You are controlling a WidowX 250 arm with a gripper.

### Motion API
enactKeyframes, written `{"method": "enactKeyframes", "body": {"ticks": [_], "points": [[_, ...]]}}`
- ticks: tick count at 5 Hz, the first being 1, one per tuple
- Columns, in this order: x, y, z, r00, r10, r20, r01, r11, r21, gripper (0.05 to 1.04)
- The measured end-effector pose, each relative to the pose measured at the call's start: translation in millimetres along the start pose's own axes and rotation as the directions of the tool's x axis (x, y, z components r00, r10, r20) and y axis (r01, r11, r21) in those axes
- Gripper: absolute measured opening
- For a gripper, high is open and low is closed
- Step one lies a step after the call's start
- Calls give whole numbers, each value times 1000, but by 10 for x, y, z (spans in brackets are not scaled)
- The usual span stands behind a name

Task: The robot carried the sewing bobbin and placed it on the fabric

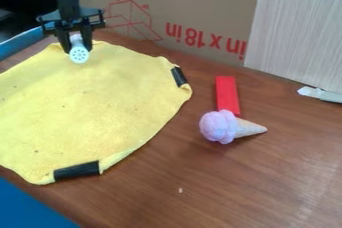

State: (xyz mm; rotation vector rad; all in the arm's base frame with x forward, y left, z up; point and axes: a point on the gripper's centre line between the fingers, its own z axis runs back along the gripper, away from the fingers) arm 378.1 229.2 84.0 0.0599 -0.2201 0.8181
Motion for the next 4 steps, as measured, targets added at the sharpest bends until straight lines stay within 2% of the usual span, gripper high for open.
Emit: {"method": "enactKeyframes", "body": {"ticks": [1, 2, 3, 4], "points": [[33, 73, 47, 1000, 2, -13, -2, 1000, 13, 842], [18, 122, 39, 999, -6, -33, 6, 1000, 6, 1002], [-29, 187, 138, 997, -8, -74, 8, 1000, -1, 1001], [-52, 247, 541, 994, -37, -107, 45, 997, 68, 1001]]}}
